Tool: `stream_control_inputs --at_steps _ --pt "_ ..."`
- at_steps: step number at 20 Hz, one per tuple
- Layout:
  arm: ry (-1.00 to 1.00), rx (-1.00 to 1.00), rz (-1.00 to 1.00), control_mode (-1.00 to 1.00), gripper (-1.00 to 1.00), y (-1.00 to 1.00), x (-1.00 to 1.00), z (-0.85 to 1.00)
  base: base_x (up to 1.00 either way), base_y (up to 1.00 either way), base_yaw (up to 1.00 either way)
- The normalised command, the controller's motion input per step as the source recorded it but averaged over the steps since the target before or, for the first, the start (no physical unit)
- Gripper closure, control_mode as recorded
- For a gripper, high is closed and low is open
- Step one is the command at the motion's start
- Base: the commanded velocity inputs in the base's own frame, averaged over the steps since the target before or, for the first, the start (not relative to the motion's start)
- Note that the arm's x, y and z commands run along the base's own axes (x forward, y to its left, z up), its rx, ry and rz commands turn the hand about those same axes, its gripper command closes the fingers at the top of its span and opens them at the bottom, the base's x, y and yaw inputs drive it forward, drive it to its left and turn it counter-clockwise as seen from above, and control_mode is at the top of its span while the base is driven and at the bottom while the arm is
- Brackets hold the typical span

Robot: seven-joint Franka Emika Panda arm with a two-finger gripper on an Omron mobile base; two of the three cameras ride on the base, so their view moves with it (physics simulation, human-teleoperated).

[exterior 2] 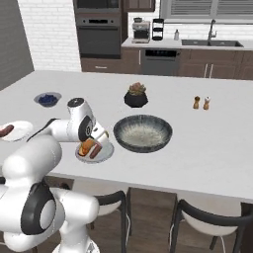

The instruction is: Place one bun and one sausage from the bowl on each plate.

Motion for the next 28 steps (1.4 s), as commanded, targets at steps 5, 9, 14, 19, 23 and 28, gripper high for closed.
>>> stream_control_inputs --at_steps 5,9,14,19,23,28 --pt "0.0 0.0 0.0 1.0 1.0 0.0 0.0 0.0 0.01 1.0 -0.01" --pt "0.0 0.0 0.0 1.0 1.0 0.0 0.0 0.0 0.02 1.0 0.0" --pt "0.0 0.0 0.0 1.0 1.0 0.0 0.0 0.0 0.2 0.99 0.0" --pt "0.0 0.0 0.0 1.0 1.0 0.0 0.0 0.0 0.14 0.48 0.01" --pt "0.03 0.0 0.02 -1.0 1.0 0.08 0.0 -0.02 0.0 0.06 0.01" --pt "0.03 0.0 0.28 -1.0 1.0 0.0 0.84 0.0 0.0 0.0 0.0"
